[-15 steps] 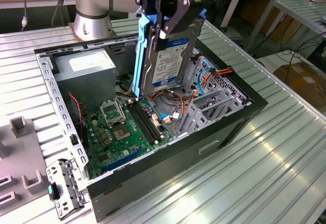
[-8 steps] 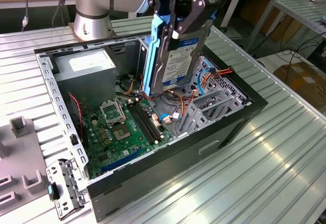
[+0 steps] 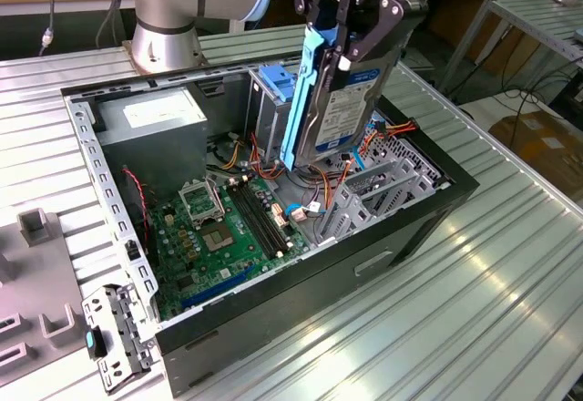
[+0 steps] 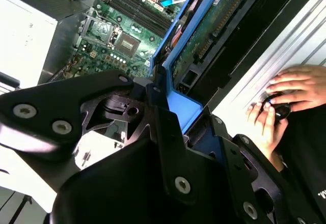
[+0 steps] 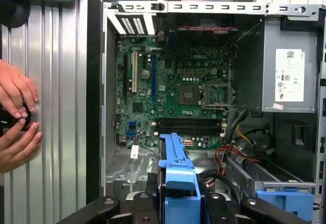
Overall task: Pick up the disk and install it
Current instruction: 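Insert the disk into the insertion slot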
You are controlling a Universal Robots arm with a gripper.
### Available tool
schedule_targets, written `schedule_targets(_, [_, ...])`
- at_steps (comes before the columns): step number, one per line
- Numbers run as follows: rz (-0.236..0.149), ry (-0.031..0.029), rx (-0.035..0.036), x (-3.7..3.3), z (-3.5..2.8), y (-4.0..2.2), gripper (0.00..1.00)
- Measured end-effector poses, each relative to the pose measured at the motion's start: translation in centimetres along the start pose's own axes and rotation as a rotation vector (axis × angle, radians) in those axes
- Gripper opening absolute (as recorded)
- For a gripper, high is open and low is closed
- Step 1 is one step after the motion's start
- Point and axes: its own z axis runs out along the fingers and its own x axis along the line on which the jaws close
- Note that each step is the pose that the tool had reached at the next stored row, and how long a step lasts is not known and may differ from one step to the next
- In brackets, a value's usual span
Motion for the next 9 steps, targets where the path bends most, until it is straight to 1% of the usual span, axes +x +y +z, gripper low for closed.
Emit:
schedule_targets(7, [0.005, 0.0003, -0.0002, 1.51, 0.28, -0.8, 0.37])
schedule_targets(9, [0.006, 0.0016, -0.0002, 1.61, 0.34, -1.05, 0.37])
